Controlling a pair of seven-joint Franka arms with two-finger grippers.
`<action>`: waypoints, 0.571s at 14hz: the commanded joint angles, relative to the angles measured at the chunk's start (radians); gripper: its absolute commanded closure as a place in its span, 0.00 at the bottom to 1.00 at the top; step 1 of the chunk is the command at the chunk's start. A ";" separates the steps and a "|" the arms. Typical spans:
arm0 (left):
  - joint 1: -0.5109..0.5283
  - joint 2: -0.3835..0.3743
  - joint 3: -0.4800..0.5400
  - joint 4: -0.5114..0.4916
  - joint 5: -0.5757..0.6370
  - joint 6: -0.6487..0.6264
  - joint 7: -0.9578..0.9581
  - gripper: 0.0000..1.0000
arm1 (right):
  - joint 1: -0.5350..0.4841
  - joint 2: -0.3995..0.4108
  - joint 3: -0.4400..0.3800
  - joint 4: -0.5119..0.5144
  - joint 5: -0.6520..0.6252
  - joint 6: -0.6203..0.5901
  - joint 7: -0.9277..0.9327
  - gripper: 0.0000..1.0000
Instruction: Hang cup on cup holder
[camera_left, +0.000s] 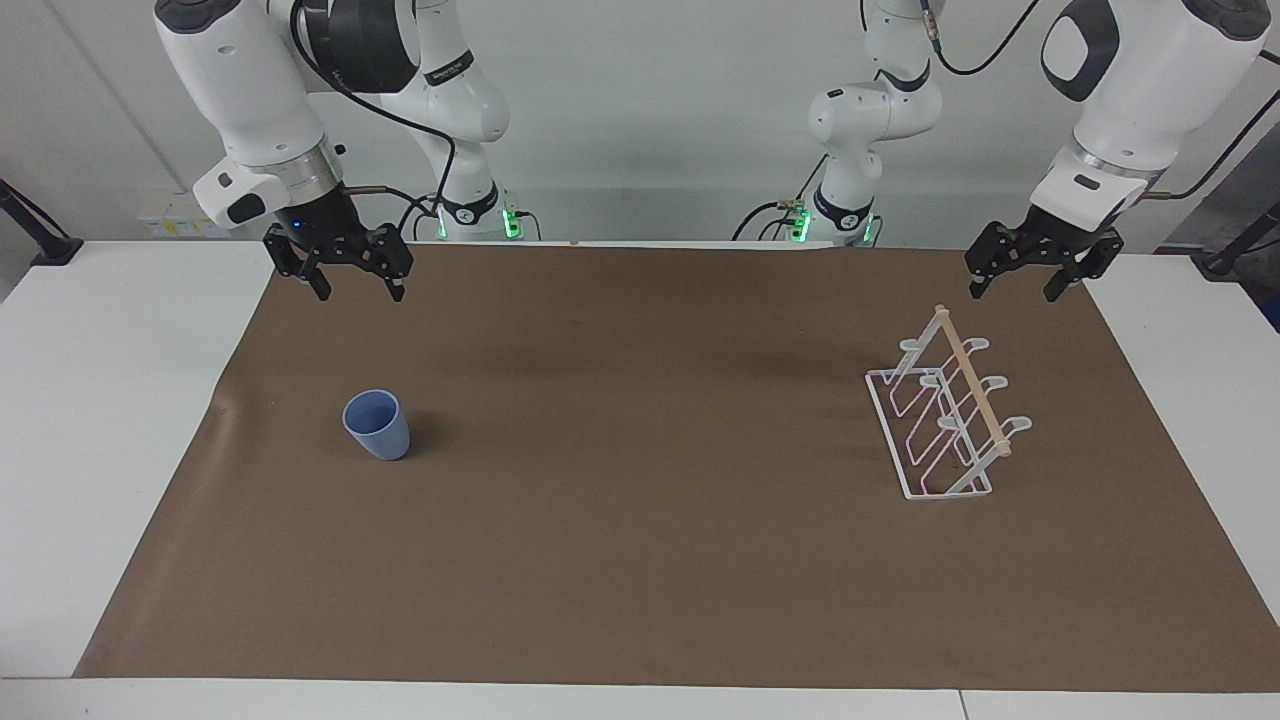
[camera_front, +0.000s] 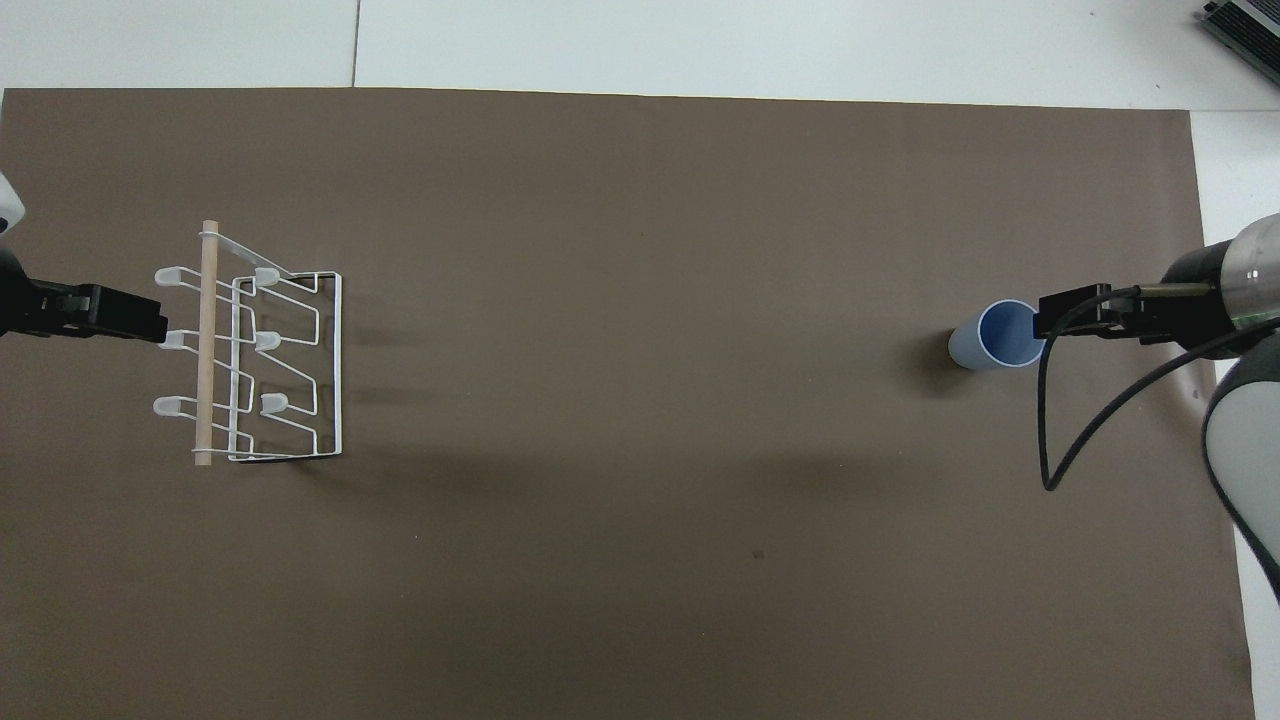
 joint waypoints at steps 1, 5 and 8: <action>0.009 -0.023 -0.003 -0.026 -0.001 -0.001 -0.002 0.00 | 0.009 -0.027 0.007 -0.124 0.014 0.146 -0.011 0.00; 0.009 -0.023 -0.003 -0.024 0.001 -0.001 -0.002 0.00 | 0.015 0.016 0.009 -0.253 0.014 0.337 -0.083 0.00; 0.009 -0.023 -0.003 -0.024 0.001 -0.001 -0.002 0.00 | 0.013 0.105 0.007 -0.259 0.012 0.394 -0.112 0.00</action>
